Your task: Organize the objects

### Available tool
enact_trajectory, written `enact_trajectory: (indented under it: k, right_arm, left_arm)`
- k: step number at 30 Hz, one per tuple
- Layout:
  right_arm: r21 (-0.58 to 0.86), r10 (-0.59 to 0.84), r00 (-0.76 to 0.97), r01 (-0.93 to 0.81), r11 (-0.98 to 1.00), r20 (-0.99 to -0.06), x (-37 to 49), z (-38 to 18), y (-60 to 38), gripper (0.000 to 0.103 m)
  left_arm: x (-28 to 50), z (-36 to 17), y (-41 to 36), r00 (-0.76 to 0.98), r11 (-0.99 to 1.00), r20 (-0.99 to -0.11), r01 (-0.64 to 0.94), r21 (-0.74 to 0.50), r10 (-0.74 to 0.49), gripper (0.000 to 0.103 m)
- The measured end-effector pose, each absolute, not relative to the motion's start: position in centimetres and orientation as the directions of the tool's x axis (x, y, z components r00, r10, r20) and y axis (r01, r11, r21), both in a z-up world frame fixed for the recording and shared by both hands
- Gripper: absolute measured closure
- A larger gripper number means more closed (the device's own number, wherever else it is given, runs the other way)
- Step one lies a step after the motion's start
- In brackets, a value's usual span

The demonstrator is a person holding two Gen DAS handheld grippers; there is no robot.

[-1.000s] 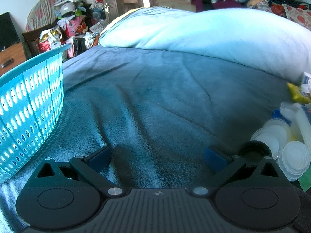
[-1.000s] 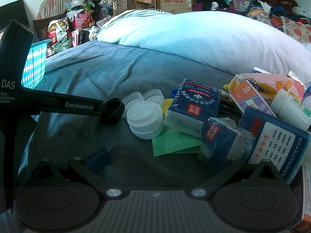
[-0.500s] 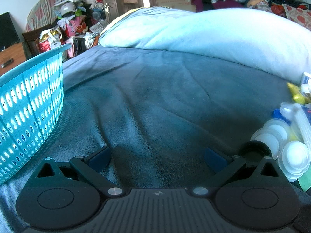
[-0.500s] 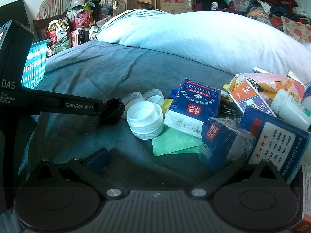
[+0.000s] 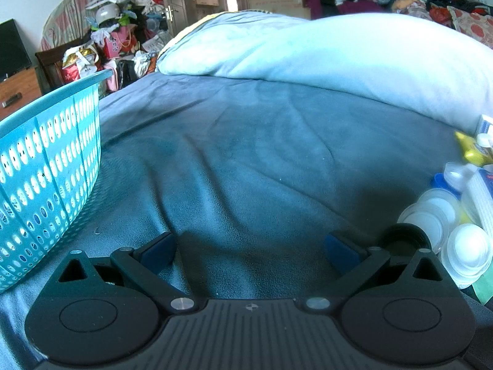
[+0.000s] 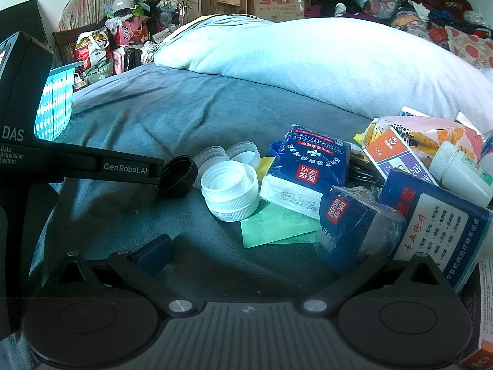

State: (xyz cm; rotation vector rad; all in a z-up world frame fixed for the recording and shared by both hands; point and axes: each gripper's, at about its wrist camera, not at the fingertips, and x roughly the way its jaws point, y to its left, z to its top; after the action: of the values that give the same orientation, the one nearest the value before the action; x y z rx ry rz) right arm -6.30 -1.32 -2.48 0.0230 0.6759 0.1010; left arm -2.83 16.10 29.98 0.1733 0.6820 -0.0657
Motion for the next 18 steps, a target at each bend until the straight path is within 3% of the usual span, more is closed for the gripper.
enact_trajectory:
  k: [18]
  right_arm:
    - [0.045,0.095,0.775,-0.086,0.995,-0.625,-6.74,-2.57,-1.88,0.0]
  left_arm:
    - [-2.83,29.99,16.13,0.775,0.984,-0.632,0.117,0.137,-0.004,0.0]
